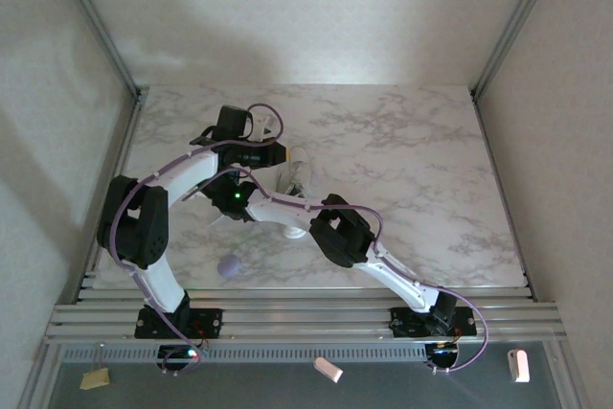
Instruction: Tie the shoes
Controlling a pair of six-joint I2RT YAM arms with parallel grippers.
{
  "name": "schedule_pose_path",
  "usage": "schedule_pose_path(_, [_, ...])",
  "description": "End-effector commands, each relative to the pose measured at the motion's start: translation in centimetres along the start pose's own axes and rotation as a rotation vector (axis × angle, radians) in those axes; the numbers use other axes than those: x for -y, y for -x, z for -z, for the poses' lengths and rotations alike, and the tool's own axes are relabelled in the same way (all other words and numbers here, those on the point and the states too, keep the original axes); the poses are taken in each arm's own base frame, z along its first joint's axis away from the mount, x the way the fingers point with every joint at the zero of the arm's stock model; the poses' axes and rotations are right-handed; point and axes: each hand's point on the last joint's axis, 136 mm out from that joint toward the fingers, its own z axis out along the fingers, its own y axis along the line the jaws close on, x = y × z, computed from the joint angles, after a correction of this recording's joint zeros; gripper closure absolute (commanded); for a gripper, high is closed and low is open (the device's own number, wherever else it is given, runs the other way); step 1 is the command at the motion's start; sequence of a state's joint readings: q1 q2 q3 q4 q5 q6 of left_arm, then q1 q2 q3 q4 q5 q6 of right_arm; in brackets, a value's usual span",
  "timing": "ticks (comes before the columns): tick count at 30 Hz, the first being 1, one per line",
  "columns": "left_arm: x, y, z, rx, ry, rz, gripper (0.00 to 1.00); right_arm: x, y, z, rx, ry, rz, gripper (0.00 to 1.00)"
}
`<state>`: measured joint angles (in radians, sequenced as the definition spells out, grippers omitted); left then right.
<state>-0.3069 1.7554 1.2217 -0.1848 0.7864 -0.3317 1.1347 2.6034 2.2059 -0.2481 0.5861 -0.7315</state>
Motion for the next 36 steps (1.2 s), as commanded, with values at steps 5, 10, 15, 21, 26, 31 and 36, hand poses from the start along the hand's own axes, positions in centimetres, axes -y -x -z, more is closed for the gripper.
schedule_pose_path(5, [1.7, 0.9, 0.3, 0.03, -0.022, -0.066, 1.0, -0.6, 2.9, 5.0, 0.1, -0.001, -0.006, 0.6])
schedule_pose_path(10, [1.7, 0.9, 0.3, 0.03, -0.021, -0.073, 1.0, -1.7, 3.5, 7.9, 0.145, -0.001, -0.004, 0.6])
schedule_pose_path(15, [2.0, 1.4, 0.5, 0.055, -0.022, -0.092, 1.0, -1.4, 2.1, 11.4, 0.197, 0.018, -0.088, 0.6])
schedule_pose_path(21, [2.2, 2.1, 0.8, 0.094, 0.003, -0.122, 1.0, -2.7, 0.0, 17.9, 0.333, 0.165, -0.2, 0.57])
schedule_pose_path(26, [1.7, 2.2, 1.2, 0.137, 0.061, -0.141, 1.0, -0.3, -2.8, 22.3, 0.393, 0.145, -0.4, 0.56])
schedule_pose_path(31, [0.7, 1.9, 1.9, 0.198, 0.105, -0.126, 1.0, 2.9, -6.5, 25.2, 0.435, 0.074, -0.575, 0.54])
schedule_pose_path(36, [0.0, 1.6, 2.3, 0.241, 0.142, -0.124, 1.0, 5.5, -11.4, 24.4, 0.419, 0.068, -0.793, 0.52])
